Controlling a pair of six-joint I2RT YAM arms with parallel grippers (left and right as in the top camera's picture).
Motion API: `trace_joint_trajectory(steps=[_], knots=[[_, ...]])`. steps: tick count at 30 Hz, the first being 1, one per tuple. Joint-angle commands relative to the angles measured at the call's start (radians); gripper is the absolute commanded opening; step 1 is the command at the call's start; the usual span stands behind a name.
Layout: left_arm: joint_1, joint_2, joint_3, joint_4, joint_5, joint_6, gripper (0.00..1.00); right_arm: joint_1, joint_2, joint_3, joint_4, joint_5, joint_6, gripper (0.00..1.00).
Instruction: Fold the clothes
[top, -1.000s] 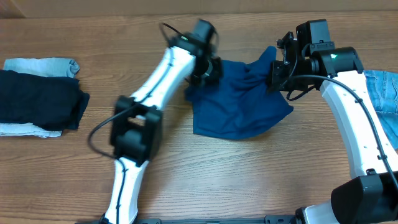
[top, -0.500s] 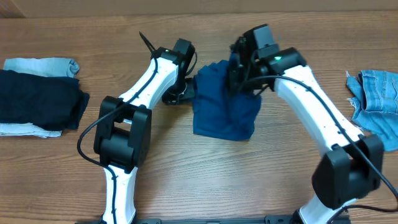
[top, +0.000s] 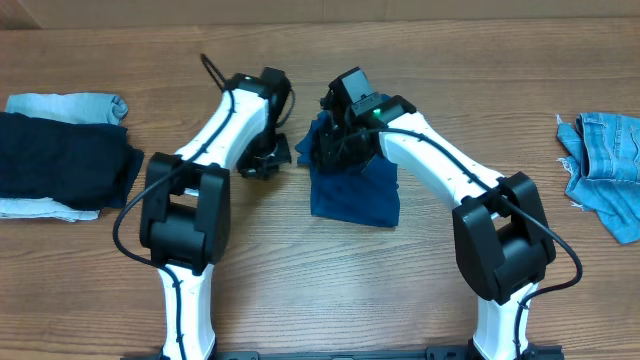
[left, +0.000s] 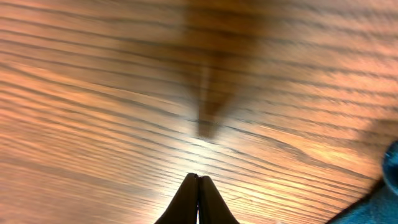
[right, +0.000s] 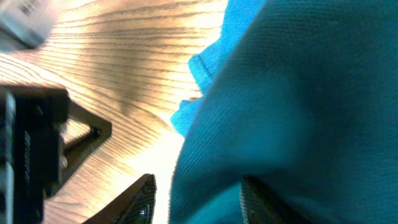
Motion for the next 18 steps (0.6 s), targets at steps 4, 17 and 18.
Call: trace_joint_trajectory(steps=[4, 17, 18], knots=[[0.066, -0.206, -0.003, -0.01, -0.035, 0.018, 0.09, 0.001, -0.114, 0.079, -0.043, -0.023, -0.087, 0.55], [-0.196, -0.217, -0.003, 0.201, 0.286, 0.232, 0.04, -0.303, -0.257, 0.126, -0.342, 0.148, -0.056, 0.04], [-0.227, -0.211, -0.003, 0.212, 0.246, 0.237, 0.04, -0.32, -0.257, 0.126, -0.35, 0.129, -0.057, 0.04]])
